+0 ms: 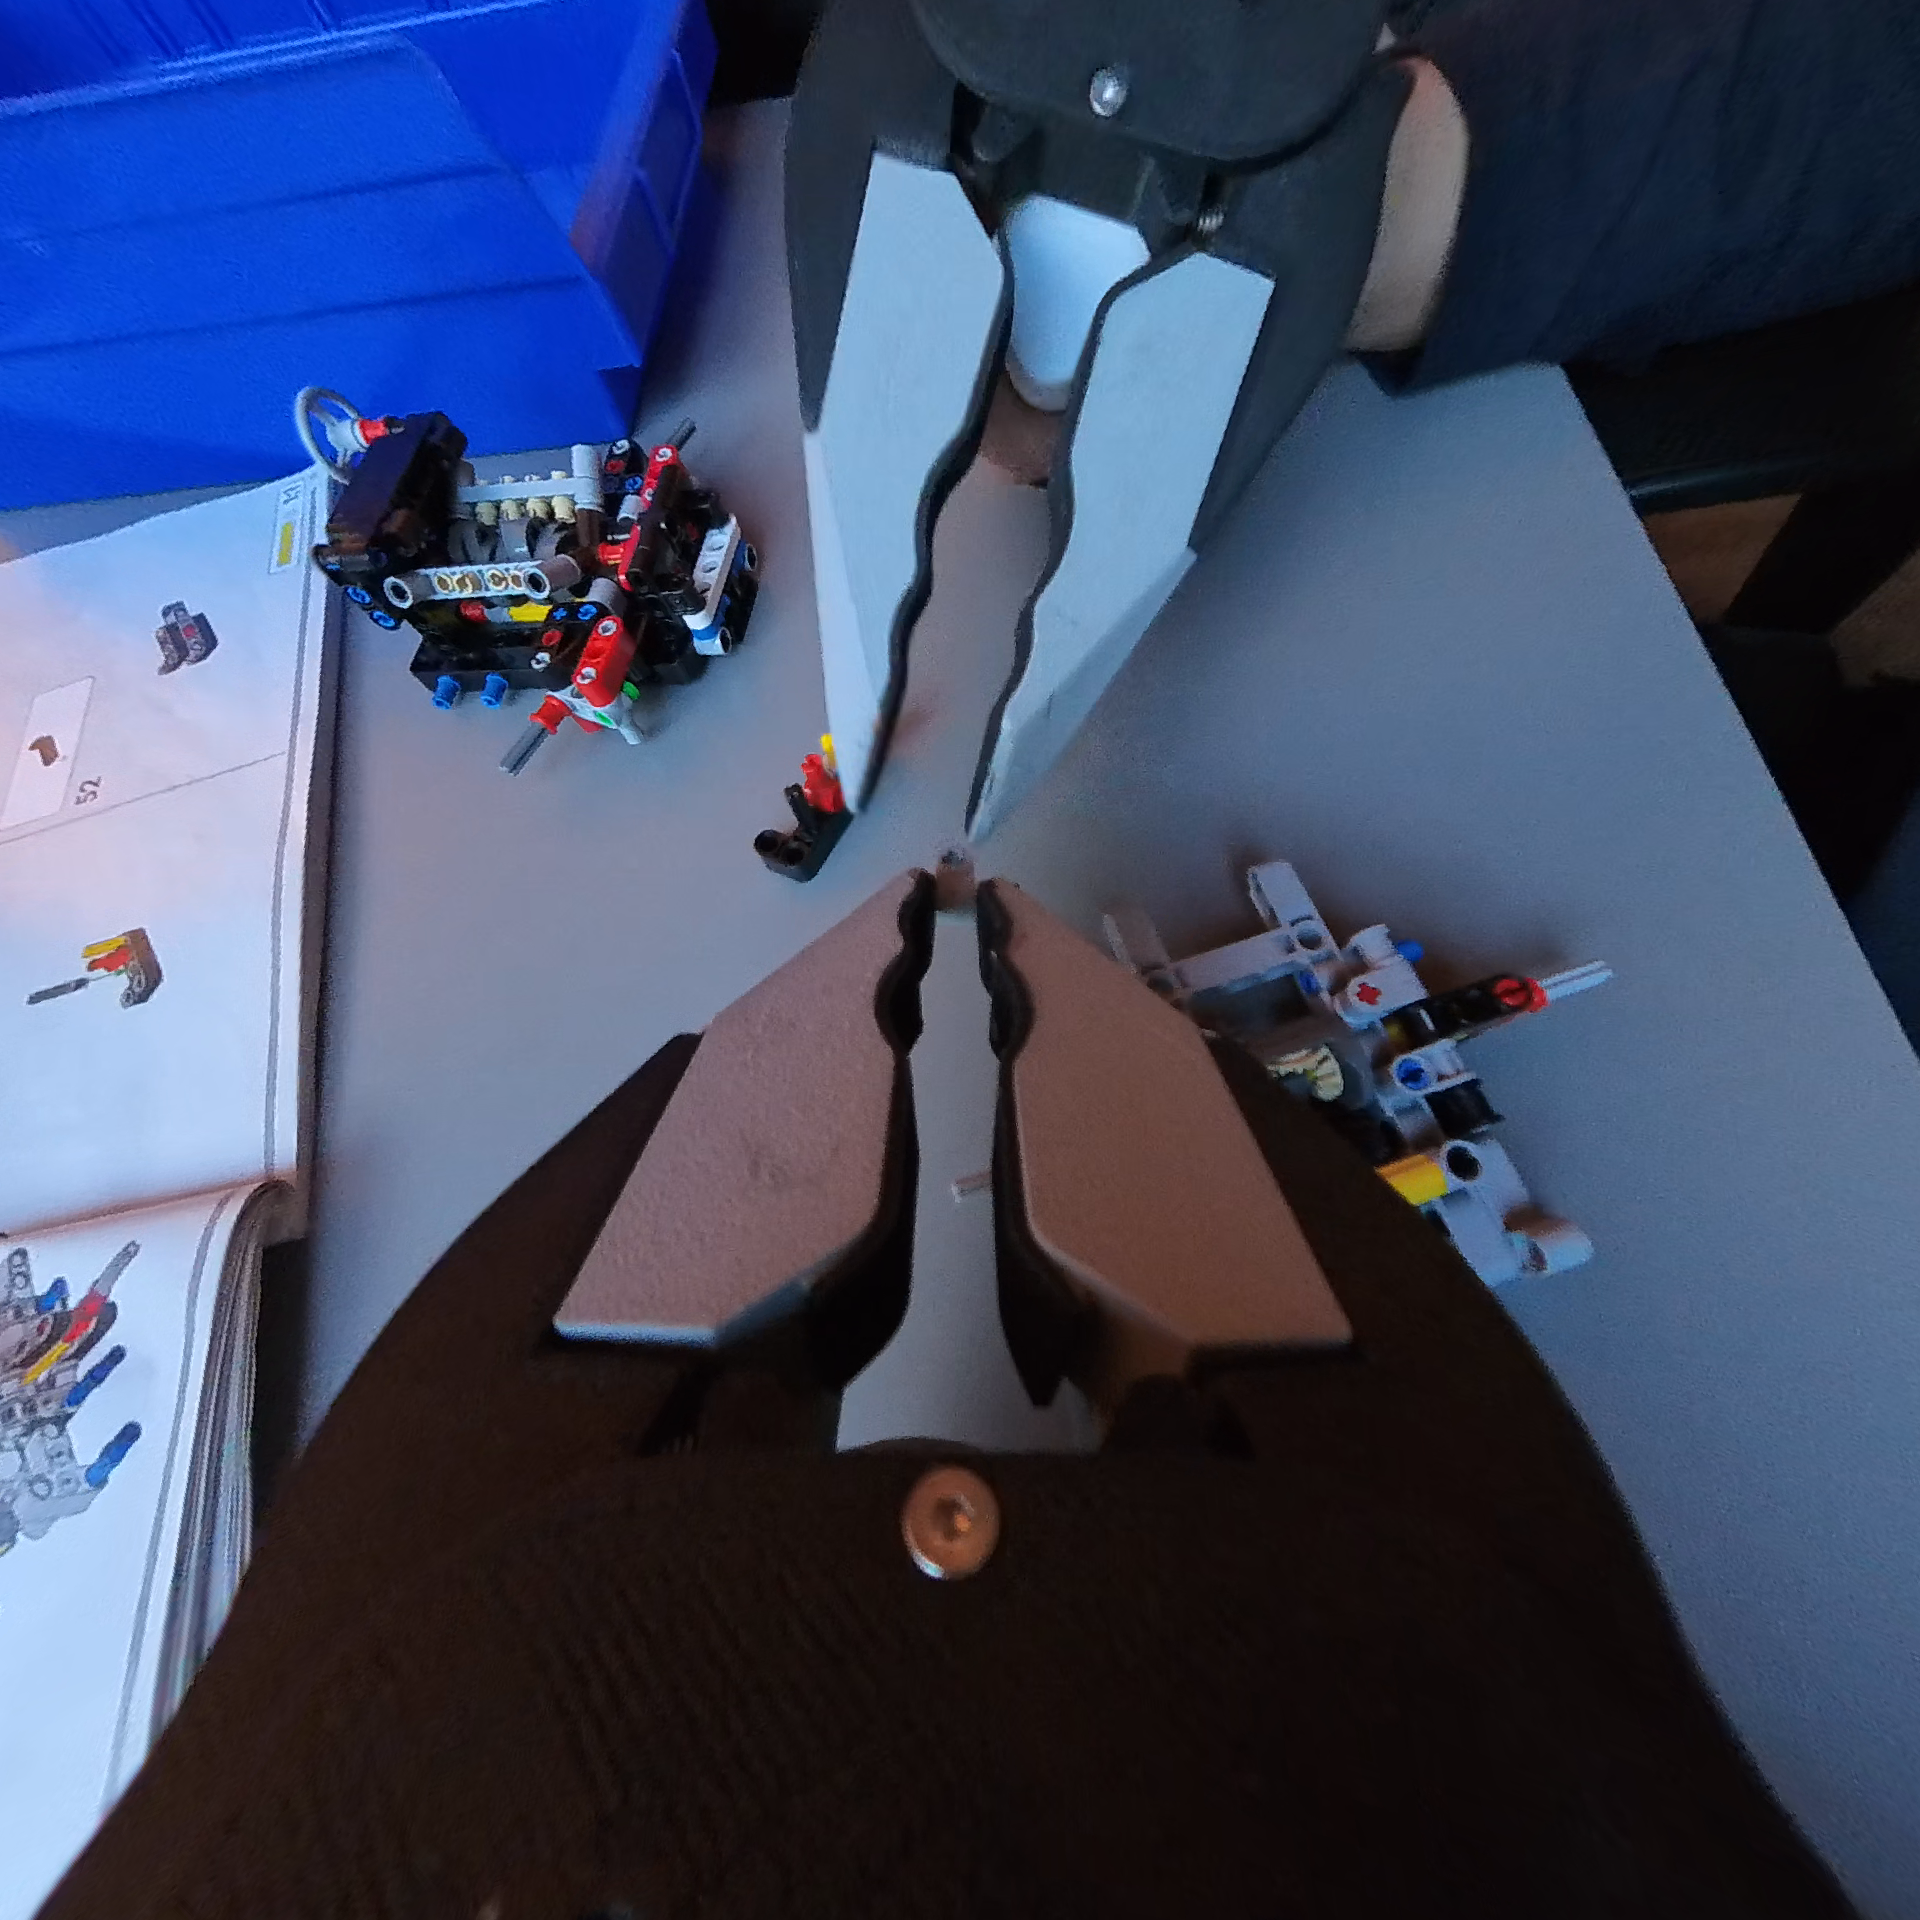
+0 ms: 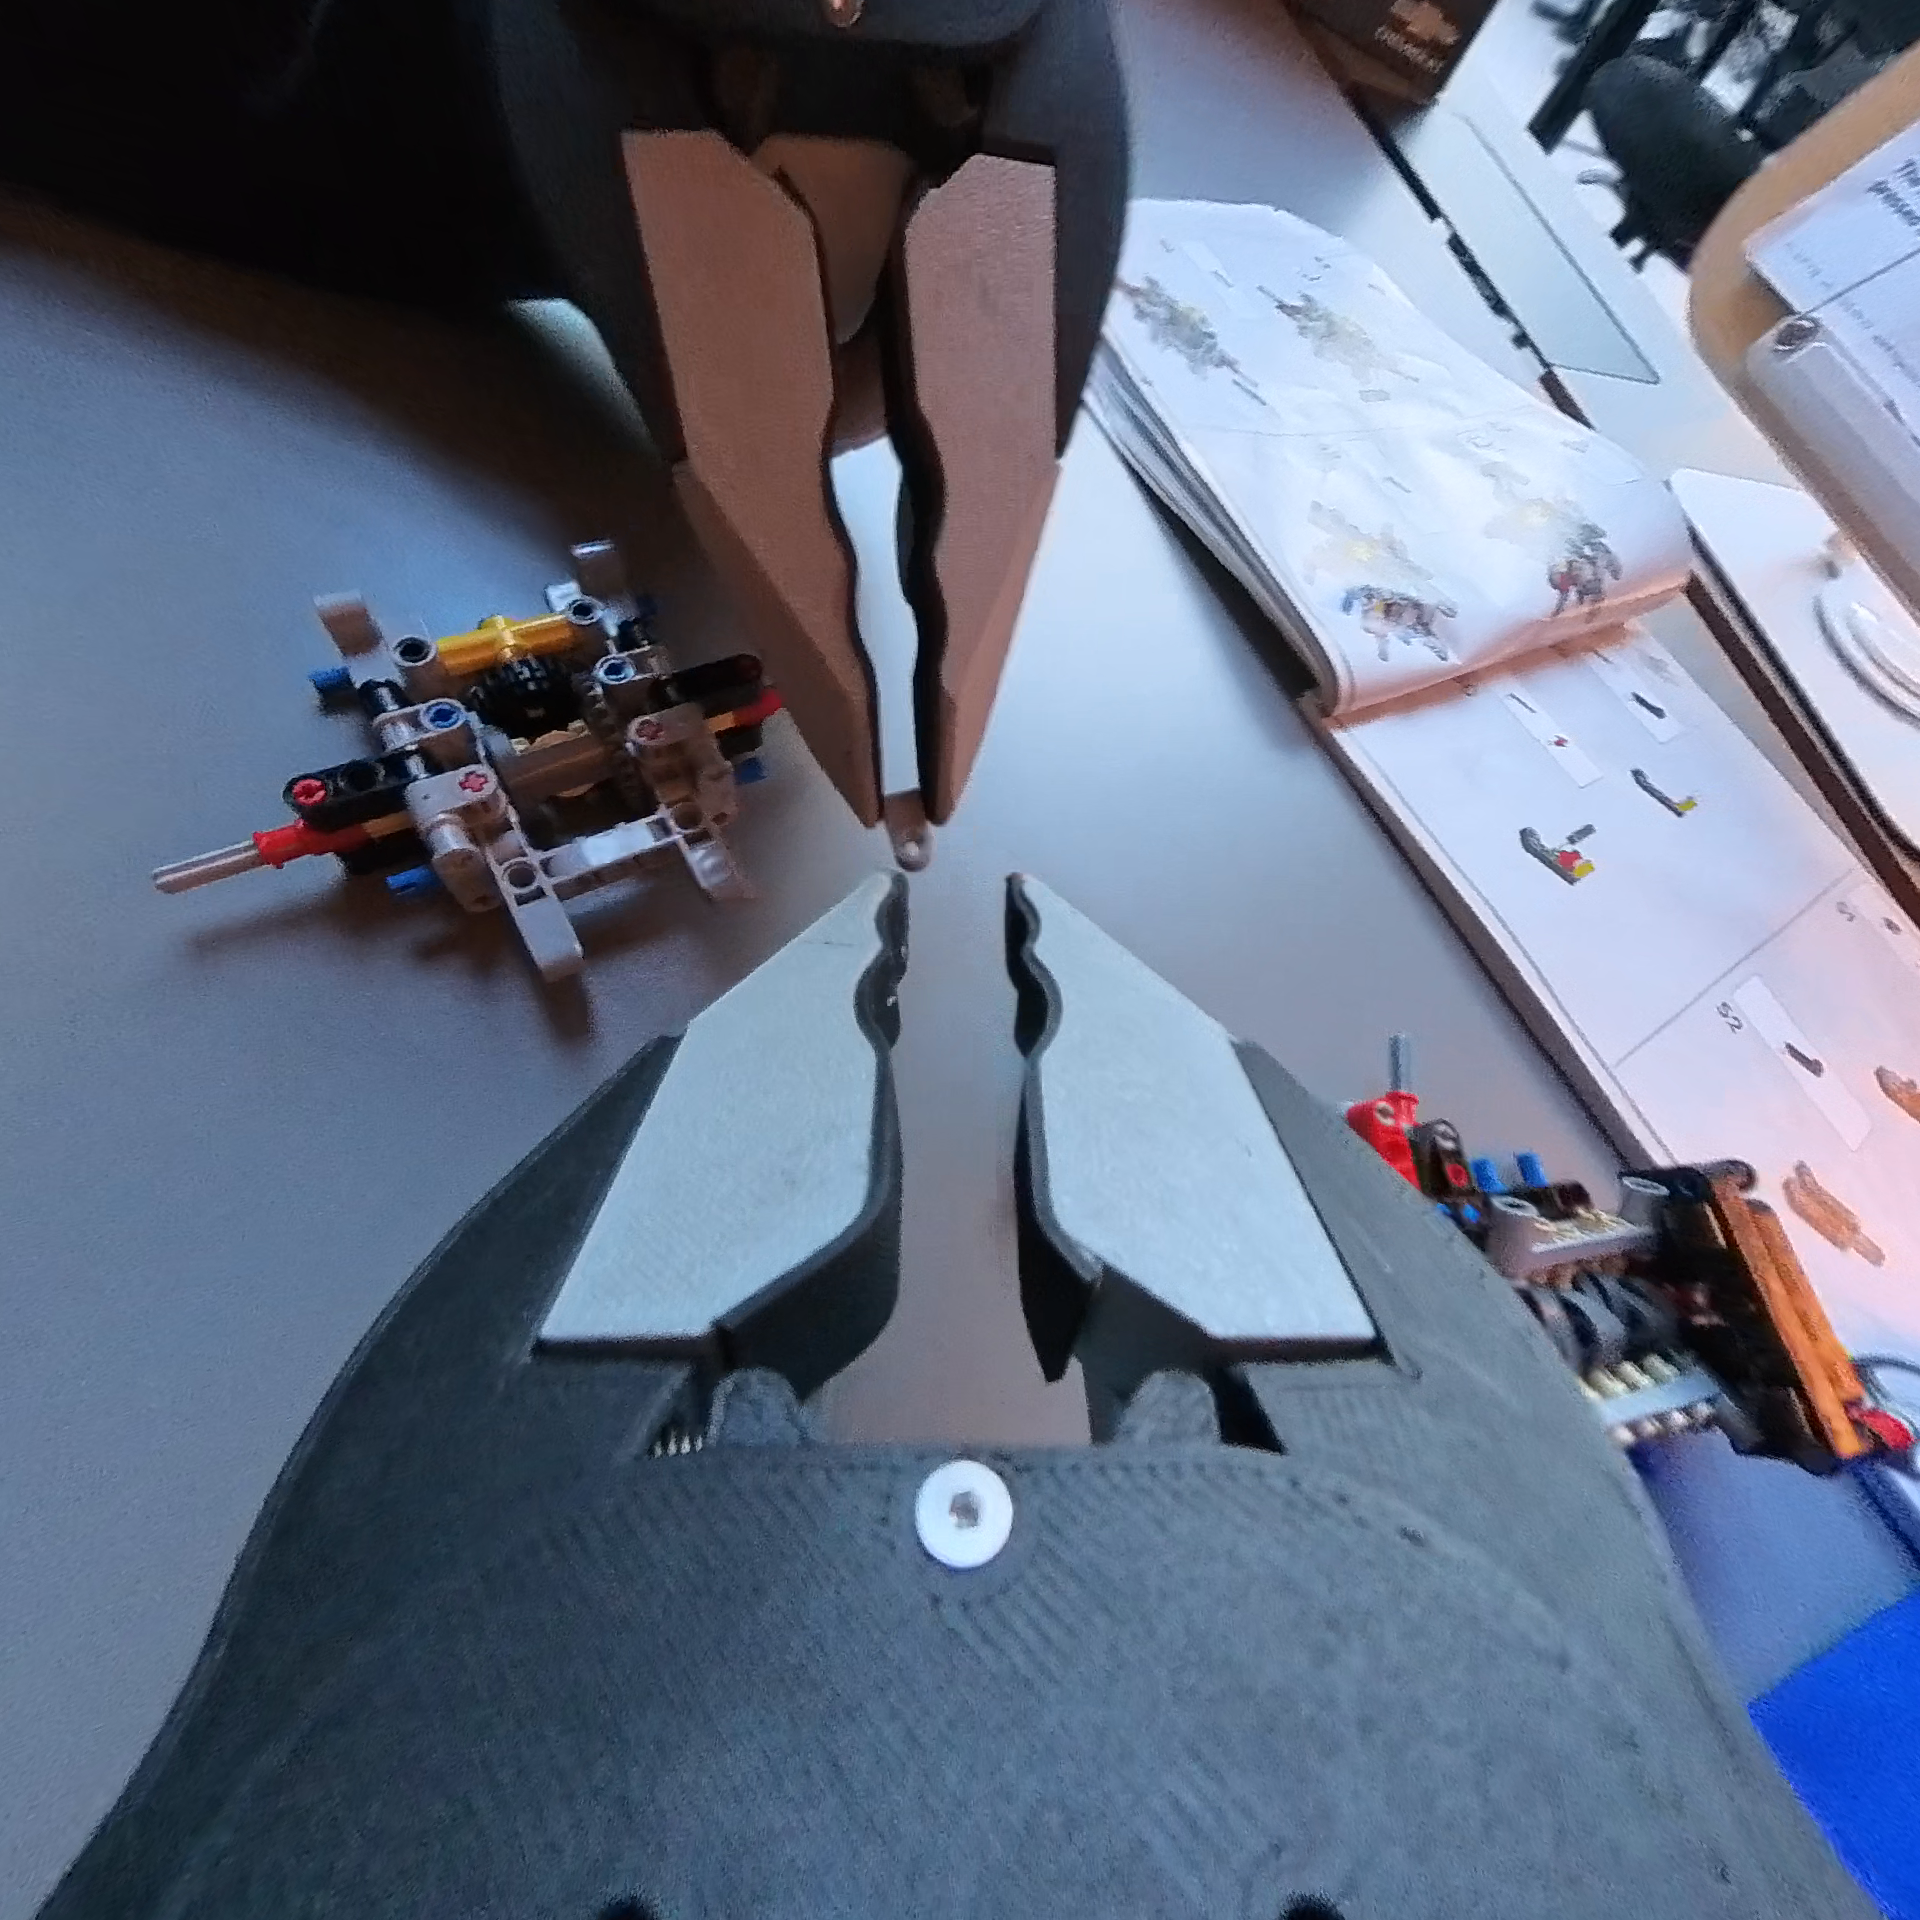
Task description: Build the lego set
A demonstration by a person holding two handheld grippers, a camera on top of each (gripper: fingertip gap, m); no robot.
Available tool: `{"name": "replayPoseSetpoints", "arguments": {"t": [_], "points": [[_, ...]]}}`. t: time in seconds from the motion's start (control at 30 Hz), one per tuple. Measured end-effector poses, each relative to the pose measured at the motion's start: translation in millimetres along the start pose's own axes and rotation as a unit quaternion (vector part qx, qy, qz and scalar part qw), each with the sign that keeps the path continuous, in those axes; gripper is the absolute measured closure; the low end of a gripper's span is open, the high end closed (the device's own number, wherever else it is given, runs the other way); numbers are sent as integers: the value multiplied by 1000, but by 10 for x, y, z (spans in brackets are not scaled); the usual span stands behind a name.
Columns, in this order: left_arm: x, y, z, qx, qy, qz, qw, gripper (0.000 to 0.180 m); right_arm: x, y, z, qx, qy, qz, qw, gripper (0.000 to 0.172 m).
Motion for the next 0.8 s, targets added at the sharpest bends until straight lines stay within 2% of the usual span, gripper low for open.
{"name": "replayPoseSetpoints", "arguments": {"t": [0.23,0.5,0.7,0.8], "points": [[-12,-61,87,-22,-4,2,1000,175,-145,233,139,30,-20,51,998,150],[-8,-72,105,-2,-2,3,1000,175,-89,205,304,53,-74,28,995,150],[-28,-80,78,-2,15,-1,1000,175,-75,197,335,52,-88,24,995,165],[-46,-81,63,-15,24,-6,1000,175,-62,188,342,58,-90,6,994,167]]}}
Point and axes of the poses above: each gripper's, where its closed fingertips meet, x out along the fingers, z out of its underside, y = z × x across the jaws, the point moved 6 cm from there along -x, back along the fingers, and after that the axes turned 15 degrees about y, right-handed, at the moved point
